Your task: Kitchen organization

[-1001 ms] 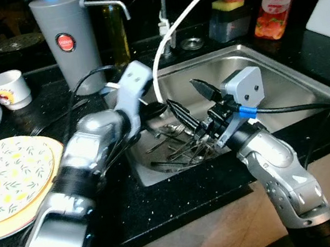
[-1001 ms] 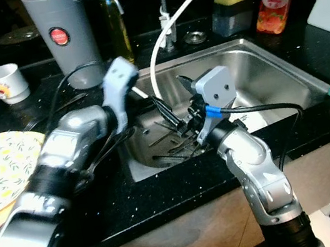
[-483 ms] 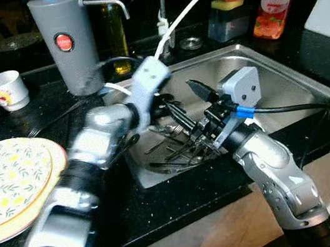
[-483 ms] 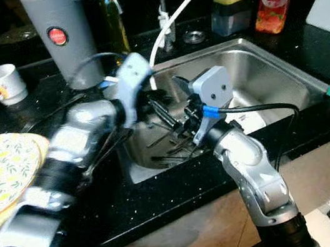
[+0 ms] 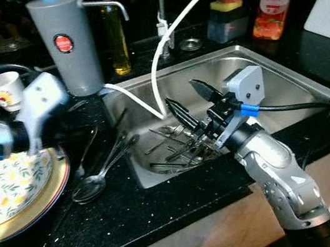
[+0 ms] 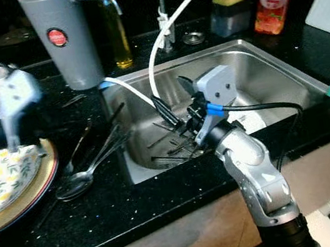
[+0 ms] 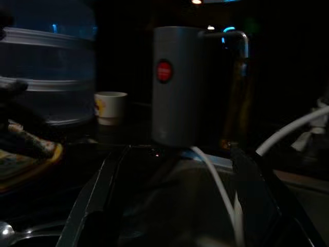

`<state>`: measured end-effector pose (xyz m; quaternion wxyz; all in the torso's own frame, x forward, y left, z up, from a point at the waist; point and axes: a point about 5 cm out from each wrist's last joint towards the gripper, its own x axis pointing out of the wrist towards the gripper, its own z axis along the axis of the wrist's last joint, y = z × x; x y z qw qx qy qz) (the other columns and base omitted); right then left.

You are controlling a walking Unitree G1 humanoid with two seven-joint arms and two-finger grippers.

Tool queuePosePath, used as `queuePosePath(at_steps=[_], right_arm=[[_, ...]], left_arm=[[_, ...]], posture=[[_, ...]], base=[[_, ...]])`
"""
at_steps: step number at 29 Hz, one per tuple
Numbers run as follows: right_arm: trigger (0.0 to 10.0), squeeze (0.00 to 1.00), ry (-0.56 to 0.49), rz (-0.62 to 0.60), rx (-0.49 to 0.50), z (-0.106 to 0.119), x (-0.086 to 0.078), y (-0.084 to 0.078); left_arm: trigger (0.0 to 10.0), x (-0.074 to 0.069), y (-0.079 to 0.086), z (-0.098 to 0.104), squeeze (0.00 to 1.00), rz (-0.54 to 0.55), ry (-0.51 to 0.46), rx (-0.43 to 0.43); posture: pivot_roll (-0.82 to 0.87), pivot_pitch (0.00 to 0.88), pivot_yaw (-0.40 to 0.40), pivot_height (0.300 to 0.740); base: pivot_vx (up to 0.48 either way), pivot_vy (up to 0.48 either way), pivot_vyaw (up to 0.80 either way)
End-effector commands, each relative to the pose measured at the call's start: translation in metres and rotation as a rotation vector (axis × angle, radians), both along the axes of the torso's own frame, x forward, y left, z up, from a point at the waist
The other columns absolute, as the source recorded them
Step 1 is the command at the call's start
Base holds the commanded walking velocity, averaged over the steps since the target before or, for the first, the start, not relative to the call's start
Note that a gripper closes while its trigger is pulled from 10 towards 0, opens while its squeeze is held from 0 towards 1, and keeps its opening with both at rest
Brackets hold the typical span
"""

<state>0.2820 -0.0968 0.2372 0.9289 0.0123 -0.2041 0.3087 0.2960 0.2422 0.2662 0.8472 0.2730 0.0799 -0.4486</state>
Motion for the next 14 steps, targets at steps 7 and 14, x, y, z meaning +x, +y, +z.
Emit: queuePosePath(at_steps=[7, 14], right_arm=[[10.0, 0.0, 0.02, 0.019, -0.011, -0.002, 0.002, -0.002], [10.0, 0.0, 0.026, 0.028, -0.011, -0.004, 0.003, 0.001]], left_arm=[[10.0, -0.045, 0.004, -0.008, 0.0, -0.192, 0.156, 0.071], [10.0, -0.055, -0.001, -0.008, 0.0, -0.233, 0.171, 0.069]], posture=[[0.15, 0.029, 0.007, 0.74], [0.15, 0.027, 0.006, 0.74]], base=[[0.0, 0.0, 0.0], [0.0, 0.0, 0.0]])
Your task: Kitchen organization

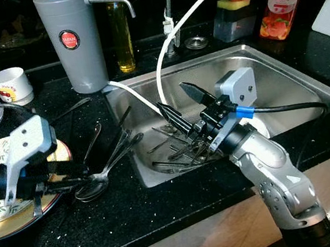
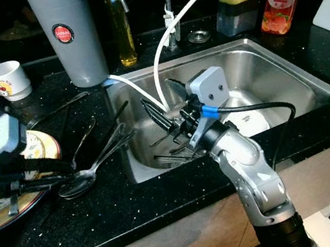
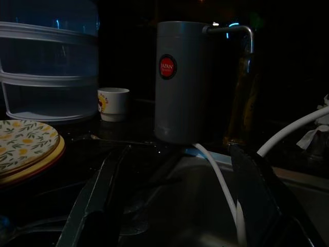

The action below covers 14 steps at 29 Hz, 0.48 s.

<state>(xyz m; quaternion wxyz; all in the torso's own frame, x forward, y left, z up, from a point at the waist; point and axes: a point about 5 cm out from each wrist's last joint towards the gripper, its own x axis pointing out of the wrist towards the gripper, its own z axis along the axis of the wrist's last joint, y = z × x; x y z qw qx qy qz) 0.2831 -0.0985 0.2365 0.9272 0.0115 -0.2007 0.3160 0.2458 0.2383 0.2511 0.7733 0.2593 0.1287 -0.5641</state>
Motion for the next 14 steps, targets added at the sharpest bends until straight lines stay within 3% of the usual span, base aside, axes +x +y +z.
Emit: queuePosePath(at_steps=[1, 4, 6, 8, 14], right_arm=[[10.0, 0.0, 0.023, 0.014, -0.006, -0.003, 0.002, 0.002], [10.0, 0.0, 0.028, 0.014, -0.008, -0.005, 0.001, 0.001], [10.0, 0.0, 0.031, 0.016, -0.008, -0.006, 0.002, 0.002], [10.0, 0.0, 0.032, 0.02, -0.005, -0.006, 0.002, 0.004], [10.0, 0.0, 0.033, 0.025, 0.0, -0.006, 0.002, 0.007]], left_arm=[[10.0, -0.006, 0.005, 0.01, 0.0, -0.002, -0.015, 0.037], [10.0, -0.007, 0.008, 0.011, 0.0, -0.006, -0.087, 0.117], [10.0, -0.001, 0.003, 0.015, 0.0, -0.004, -0.266, 0.214], [10.0, 0.0, -0.002, 0.018, 0.0, -0.027, -0.364, 0.274], [10.0, -0.009, -0.005, 0.013, 0.0, -0.1, -0.332, 0.331]], posture=[[0.15, 0.029, 0.007, 0.74], [0.15, 0.03, 0.008, 0.74], [0.15, 0.032, 0.011, 0.74], [0.15, 0.032, 0.011, 0.74], [0.15, 0.033, 0.027, 0.74]], base=[[0.0, 0.0, 0.0], [0.0, 0.0, 0.0], [0.0, 0.0, 0.0], [0.0, 0.0, 0.0], [0.0, 0.0, 0.0]])
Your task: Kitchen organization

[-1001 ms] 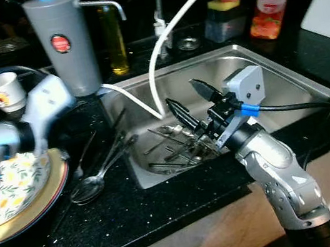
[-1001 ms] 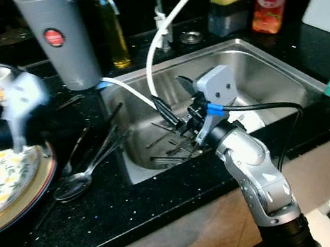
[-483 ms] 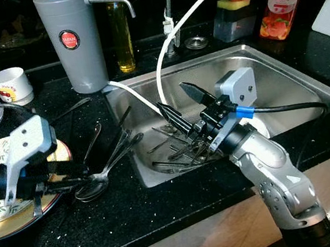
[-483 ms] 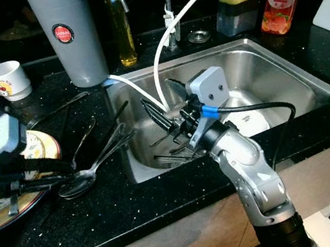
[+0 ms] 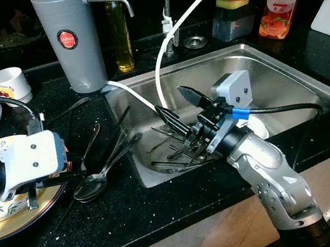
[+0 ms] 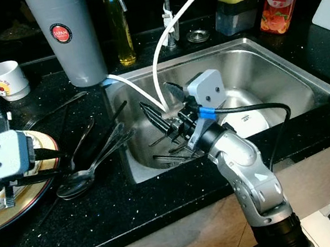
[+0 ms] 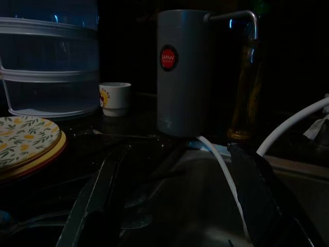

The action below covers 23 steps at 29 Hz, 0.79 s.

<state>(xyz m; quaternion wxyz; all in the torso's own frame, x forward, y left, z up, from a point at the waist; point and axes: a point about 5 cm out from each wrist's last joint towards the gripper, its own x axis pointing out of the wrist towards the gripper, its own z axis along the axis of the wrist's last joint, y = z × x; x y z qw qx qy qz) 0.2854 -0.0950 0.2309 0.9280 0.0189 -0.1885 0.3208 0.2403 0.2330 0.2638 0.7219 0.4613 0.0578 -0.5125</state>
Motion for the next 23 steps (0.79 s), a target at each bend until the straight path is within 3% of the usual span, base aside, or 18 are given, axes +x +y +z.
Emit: queuePosePath(at_steps=[1, 7, 17, 23], right_arm=[[10.0, 0.0, 0.006, 0.014, -0.004, -0.001, 0.0, 0.003], [10.0, 0.0, 0.012, 0.012, -0.001, -0.003, 0.0, 0.004], [10.0, 0.0, 0.014, 0.004, -0.004, -0.003, -0.002, 0.002], [10.0, 0.0, 0.018, 0.002, -0.005, -0.004, -0.003, 0.001]], left_arm=[[10.0, -0.004, 0.001, 0.0, 0.0, -0.019, 0.023, 0.061], [10.0, -0.013, -0.004, -0.021, 0.0, -0.092, 0.1, 0.123], [10.0, -0.008, -0.012, -0.036, 0.0, -0.11, 0.068, 0.118], [10.0, 0.003, -0.018, -0.006, 0.0, -0.061, -0.022, -0.06]], posture=[[0.15, 0.033, 0.027, 0.74], [0.15, 0.037, 0.026, 0.74], [0.13, 0.045, 0.024, 0.74], [0.13, 0.047, 0.018, 0.74]], base=[[0.0, 0.0, 0.0], [0.0, 0.0, 0.0], [0.0, 0.0, 0.0], [0.0, 0.0, 0.0]])
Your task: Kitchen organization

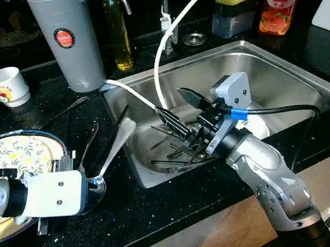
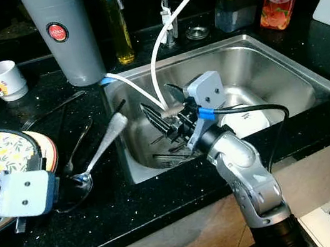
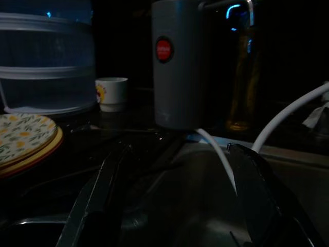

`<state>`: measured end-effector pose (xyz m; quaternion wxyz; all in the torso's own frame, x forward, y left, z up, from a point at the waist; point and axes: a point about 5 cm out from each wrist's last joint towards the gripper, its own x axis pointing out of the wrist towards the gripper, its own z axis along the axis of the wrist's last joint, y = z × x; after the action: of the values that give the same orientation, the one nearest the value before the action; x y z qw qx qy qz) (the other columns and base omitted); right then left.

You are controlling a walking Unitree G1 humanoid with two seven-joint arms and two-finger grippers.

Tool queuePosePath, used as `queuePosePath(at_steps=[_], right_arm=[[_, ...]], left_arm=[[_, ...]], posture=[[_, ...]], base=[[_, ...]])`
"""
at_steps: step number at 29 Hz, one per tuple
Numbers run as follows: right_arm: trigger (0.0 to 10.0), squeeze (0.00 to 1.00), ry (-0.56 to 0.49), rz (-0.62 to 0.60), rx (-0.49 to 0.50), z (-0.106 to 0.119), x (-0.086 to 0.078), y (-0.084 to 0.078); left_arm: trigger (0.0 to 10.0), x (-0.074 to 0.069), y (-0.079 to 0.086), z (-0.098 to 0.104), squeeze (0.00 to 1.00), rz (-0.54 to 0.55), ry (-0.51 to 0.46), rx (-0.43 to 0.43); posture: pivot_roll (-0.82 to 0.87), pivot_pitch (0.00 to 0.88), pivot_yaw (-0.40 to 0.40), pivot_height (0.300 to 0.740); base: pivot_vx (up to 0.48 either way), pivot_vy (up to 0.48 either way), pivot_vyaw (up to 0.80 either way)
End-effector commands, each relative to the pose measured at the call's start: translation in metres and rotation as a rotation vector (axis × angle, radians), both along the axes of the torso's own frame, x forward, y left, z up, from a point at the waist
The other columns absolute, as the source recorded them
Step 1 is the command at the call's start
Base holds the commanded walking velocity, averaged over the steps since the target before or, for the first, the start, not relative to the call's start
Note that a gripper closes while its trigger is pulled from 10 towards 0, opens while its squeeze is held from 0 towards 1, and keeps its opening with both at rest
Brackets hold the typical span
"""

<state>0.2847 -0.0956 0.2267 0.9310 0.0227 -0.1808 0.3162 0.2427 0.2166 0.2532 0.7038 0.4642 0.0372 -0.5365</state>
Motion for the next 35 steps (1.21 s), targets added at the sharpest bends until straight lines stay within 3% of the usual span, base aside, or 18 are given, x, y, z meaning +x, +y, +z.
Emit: queuePosePath(at_steps=[1, 4, 6, 7, 14, 24, 35], right_arm=[[10.0, 0.0, 0.0, 0.01, -0.009, 0.0, -0.003, 0.002], [10.0, 0.0, 0.0, 0.01, -0.009, 0.001, -0.002, 0.002], [10.0, 0.0, -0.002, 0.014, -0.007, 0.001, -0.002, 0.003], [10.0, 0.0, -0.002, 0.014, -0.007, 0.001, -0.002, 0.003], [10.0, 0.0, 0.005, 0.019, -0.003, 0.0, -0.002, 0.005], [10.0, 0.0, 0.003, 0.025, -0.002, 0.0, -0.002, 0.006], [10.0, 0.0, -0.003, 0.026, -0.003, 0.002, -0.001, 0.005]], left_arm=[[10.0, 0.002, -0.003, 0.011, 0.0, 0.011, -0.018, -0.085], [10.0, 0.001, -0.003, 0.015, 0.0, 0.004, -0.016, -0.102], [10.0, -0.012, -0.007, 0.021, 0.0, -0.063, 0.034, -0.091], [10.0, -0.012, -0.007, 0.021, 0.0, -0.063, 0.034, -0.091], [10.0, -0.034, -0.003, -0.002, 0.0, -0.125, 0.129, 0.097], [10.0, -0.029, 0.005, 0.0, 0.0, -0.069, 0.034, 0.183], [10.0, -0.021, 0.013, -0.019, 0.0, -0.028, -0.026, 0.261]], posture=[[0.13, 0.047, 0.018, 0.74], [0.13, 0.047, 0.018, 0.74], [0.14, 0.051, 0.016, 0.74], [0.14, 0.051, 0.016, 0.74], [0.15, 0.056, 0.021, 0.74], [0.16, 0.052, 0.013, 0.74], [0.15, 0.046, 0.011, 0.74]], base=[[0.0, 0.0, 0.0], [0.0, 0.0, 0.0], [0.0, 0.0, 0.0], [0.0, 0.0, 0.0], [0.0, 0.0, 0.0], [0.0, 0.0, 0.0], [0.0, 0.0, 0.0]])
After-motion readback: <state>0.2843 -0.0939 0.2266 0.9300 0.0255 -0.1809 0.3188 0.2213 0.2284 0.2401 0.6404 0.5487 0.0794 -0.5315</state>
